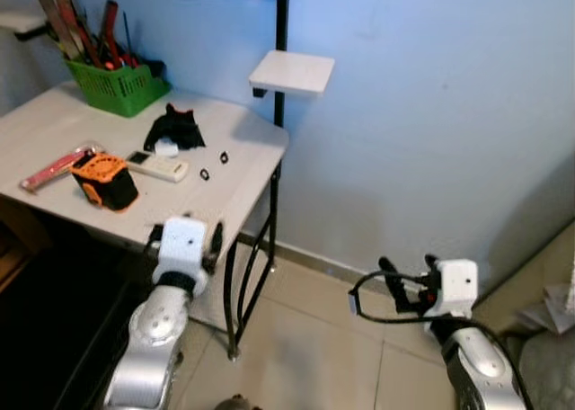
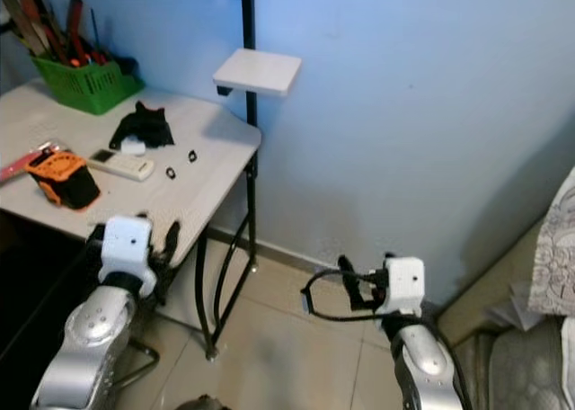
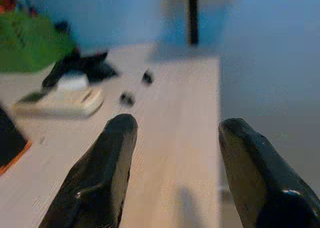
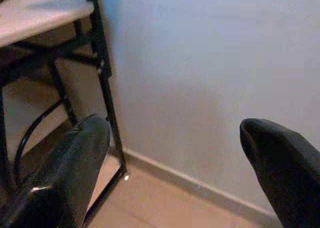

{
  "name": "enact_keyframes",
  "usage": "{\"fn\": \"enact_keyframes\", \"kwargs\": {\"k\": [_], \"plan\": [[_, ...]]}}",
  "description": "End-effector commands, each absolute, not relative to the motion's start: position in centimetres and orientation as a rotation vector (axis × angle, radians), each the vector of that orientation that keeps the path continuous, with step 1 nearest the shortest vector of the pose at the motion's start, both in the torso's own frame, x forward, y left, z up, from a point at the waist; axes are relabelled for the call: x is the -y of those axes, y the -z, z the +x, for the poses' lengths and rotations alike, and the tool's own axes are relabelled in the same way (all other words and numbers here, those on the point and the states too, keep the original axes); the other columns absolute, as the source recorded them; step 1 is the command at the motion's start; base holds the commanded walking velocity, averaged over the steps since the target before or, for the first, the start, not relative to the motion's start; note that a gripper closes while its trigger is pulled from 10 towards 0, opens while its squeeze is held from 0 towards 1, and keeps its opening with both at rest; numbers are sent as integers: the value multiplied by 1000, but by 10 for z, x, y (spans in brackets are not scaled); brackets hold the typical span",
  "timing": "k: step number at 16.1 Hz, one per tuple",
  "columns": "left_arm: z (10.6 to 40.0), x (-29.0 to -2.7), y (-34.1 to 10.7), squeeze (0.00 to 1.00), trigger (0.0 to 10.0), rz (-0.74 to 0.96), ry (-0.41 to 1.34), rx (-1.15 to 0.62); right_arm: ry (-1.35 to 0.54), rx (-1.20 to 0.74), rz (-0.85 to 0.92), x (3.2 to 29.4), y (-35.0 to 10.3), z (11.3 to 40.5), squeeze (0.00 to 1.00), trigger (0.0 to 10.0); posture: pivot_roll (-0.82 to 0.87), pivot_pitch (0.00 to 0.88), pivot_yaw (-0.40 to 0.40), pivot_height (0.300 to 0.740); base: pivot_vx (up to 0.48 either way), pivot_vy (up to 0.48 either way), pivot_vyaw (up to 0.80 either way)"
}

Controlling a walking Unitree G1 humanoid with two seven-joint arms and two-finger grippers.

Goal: Clean up the room

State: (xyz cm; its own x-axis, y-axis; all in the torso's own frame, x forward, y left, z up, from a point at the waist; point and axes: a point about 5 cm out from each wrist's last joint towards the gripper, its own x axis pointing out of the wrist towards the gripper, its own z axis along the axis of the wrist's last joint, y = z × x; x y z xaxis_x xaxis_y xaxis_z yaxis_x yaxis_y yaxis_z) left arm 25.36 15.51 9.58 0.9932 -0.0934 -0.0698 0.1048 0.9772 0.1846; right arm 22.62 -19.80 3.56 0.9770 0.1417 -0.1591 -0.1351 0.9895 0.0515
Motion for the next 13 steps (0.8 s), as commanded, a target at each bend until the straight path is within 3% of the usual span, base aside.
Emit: {"fn": "enact_keyframes", "kwargs": {"k": [1, 13], "plan": [[255, -153, -103, 0, 10000, 172, 101, -25, -106, -110, 45, 204, -45, 227, 0, 10000, 80, 0, 9, 740, 0, 0, 0], [257, -152, -114, 0, 10000, 161, 98, 43, -89, -113, 53, 204, -42, 220, 0, 10000, 72, 0, 14, 740, 0, 0, 0]]}}
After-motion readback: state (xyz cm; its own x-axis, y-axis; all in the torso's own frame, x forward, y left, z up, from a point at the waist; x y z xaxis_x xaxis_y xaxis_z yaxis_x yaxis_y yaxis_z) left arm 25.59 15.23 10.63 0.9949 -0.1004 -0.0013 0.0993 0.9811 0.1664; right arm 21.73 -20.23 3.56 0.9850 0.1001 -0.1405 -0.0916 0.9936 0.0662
